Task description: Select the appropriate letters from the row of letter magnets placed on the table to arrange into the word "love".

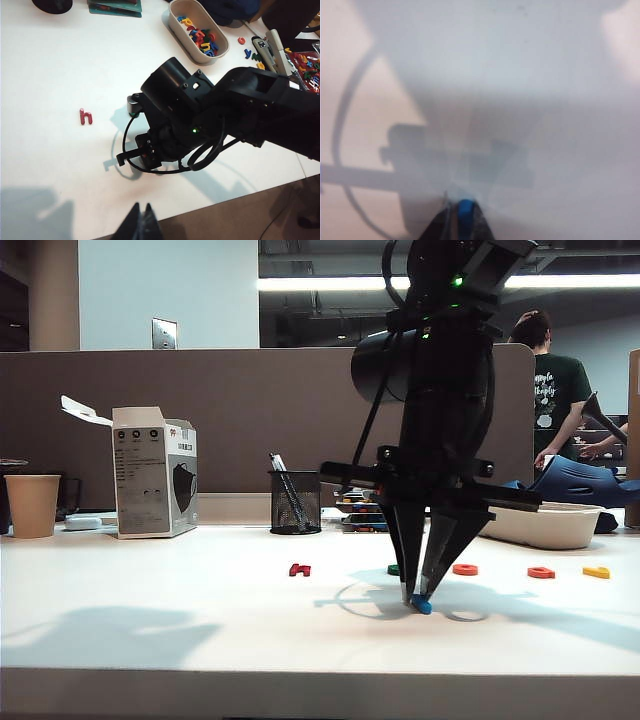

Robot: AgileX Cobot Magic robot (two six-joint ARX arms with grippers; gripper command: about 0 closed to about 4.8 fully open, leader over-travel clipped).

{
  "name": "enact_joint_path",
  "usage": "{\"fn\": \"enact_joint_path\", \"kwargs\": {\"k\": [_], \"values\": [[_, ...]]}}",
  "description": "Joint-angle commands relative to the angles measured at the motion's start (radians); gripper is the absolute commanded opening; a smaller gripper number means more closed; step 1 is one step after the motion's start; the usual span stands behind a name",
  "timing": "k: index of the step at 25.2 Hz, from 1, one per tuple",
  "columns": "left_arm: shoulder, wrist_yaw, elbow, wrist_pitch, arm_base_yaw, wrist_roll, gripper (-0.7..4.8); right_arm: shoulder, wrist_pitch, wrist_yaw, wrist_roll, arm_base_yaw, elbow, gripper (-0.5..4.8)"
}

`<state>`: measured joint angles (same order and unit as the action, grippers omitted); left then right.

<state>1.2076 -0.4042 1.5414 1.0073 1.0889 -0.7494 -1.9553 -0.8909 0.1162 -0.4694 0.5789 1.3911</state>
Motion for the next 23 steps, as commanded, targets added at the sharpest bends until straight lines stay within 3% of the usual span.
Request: {"fn": "enact_joint_path", "kwargs": {"k": [1,20,23], "values": [[-0.002,-0.001,0.002,-0.007,0.000,0.001,-0.05,-0.020,-0.028,-0.008,-0.003,0.002,-0.016,1.24],[-0.002,-0.001,0.002,-0.007,0.000,0.001,-0.05,0.133,0.010,-0.011,0.016,-0.002,-0.005,1.50],[-0.002,-0.001,0.002,-0.007,0.000,0.001,-0.05,0.158,0.056,-0.085,0.064,-0.005,-0.005,1.50]]}}
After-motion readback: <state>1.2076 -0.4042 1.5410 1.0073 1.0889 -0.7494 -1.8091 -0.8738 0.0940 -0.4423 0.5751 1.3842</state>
